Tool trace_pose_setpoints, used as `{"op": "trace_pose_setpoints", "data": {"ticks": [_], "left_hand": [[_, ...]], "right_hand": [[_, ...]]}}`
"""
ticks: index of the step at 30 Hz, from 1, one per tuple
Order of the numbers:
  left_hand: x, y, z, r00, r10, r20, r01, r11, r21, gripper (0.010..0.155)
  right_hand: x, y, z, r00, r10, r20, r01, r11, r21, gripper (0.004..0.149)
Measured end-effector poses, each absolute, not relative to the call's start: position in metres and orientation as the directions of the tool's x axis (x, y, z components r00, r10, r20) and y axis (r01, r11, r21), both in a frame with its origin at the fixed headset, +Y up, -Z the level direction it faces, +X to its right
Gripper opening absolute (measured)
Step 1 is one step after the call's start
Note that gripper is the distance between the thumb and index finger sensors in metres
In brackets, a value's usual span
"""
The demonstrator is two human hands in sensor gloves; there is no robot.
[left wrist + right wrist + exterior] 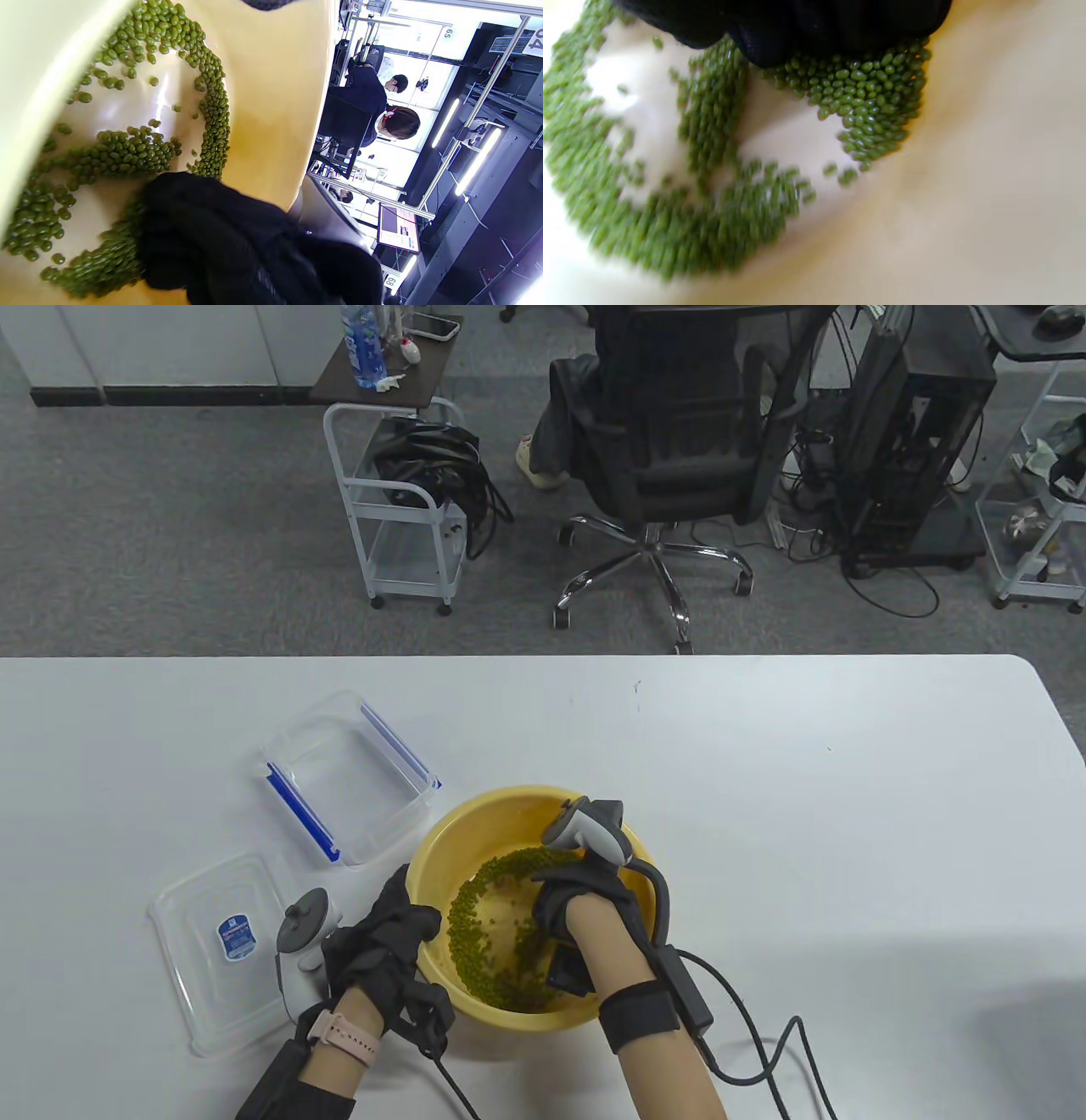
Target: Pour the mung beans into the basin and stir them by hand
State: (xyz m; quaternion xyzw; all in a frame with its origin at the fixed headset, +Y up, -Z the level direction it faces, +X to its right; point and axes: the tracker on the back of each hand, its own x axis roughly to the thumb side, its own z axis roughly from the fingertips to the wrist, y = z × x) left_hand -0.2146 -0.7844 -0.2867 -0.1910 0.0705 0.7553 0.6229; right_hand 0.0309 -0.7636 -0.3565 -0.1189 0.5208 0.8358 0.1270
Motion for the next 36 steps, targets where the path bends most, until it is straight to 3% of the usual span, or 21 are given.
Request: {"op": "trace_pose_setpoints", "data": {"ticks": [8,12,15,18,21,25,31,36], "left_hand": [[-0.215,-0.784,-0.287,-0.150,0.913,-0.380,-0.965,-0.219,-0.144,0.073],[-0.215,-0.785,-0.286,-0.150,0.914,-0.377,-0.964,-0.220,-0.150,0.073],[-0.215,-0.784,-0.287,-0.149,0.914,-0.378,-0.963,-0.221,-0.153,0.073],[-0.215,-0.784,-0.287,-0.150,0.913,-0.379,-0.962,-0.224,-0.157,0.073],[-0.215,-0.784,-0.287,-0.150,0.914,-0.378,-0.964,-0.220,-0.151,0.073],[-0.215,-0.784,-0.287,-0.154,0.913,-0.378,-0.963,-0.224,-0.148,0.073],[-0.215,-0.785,-0.287,-0.154,0.913,-0.377,-0.965,-0.221,-0.142,0.073],[-0.215,-0.785,-0.287,-0.159,0.912,-0.379,-0.964,-0.227,-0.141,0.074]], "right_hand": [[-0.018,-0.774,-0.317,-0.974,0.175,-0.145,-0.181,-0.215,0.960,0.048],[-0.046,-0.773,-0.327,-0.921,0.323,-0.219,-0.292,-0.197,0.936,0.051],[-0.052,-0.772,-0.350,-0.900,0.299,-0.318,-0.403,-0.288,0.869,0.051],[-0.044,-0.771,-0.377,-0.893,0.257,-0.370,-0.450,-0.449,0.772,0.051],[-0.026,-0.770,-0.390,-0.915,0.159,-0.371,-0.381,-0.641,0.666,0.050],[0.003,-0.765,-0.390,-0.902,0.138,-0.409,-0.396,-0.641,0.657,0.051],[0.032,-0.764,-0.370,-0.905,0.063,-0.420,-0.391,-0.507,0.768,0.052],[0.027,-0.765,-0.352,-0.942,0.069,-0.327,-0.323,-0.443,0.837,0.052]]}}
